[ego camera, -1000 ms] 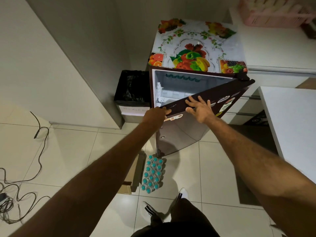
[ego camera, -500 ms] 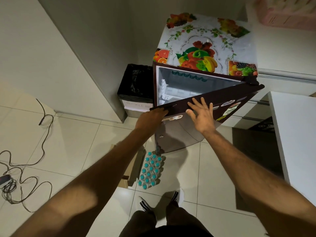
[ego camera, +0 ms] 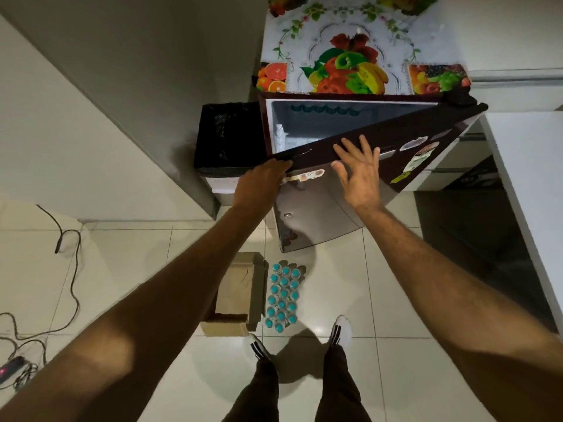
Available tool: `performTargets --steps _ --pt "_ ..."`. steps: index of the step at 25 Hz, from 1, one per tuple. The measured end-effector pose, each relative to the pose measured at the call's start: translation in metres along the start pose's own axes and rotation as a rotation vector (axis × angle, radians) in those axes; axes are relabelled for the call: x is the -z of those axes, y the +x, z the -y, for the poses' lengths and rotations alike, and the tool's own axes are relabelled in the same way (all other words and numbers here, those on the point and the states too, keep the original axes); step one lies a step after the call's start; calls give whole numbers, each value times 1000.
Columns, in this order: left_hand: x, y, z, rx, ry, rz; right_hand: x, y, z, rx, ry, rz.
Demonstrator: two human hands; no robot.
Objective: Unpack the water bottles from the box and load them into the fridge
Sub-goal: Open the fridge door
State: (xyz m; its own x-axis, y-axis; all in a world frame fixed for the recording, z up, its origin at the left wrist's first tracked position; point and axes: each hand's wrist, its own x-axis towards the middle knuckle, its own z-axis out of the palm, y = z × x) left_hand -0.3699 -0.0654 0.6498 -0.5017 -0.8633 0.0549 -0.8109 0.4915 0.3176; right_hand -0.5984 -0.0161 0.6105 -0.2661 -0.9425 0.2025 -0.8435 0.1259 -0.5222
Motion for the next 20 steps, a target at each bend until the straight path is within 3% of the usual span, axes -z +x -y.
performTargets --steps 10,20 --pt "8 108 43 85 -52 -11 -14 84 23 -27 -260 54" --pt "12 159 62 49 -36 -14 -22 125 20 -42 -306 98"
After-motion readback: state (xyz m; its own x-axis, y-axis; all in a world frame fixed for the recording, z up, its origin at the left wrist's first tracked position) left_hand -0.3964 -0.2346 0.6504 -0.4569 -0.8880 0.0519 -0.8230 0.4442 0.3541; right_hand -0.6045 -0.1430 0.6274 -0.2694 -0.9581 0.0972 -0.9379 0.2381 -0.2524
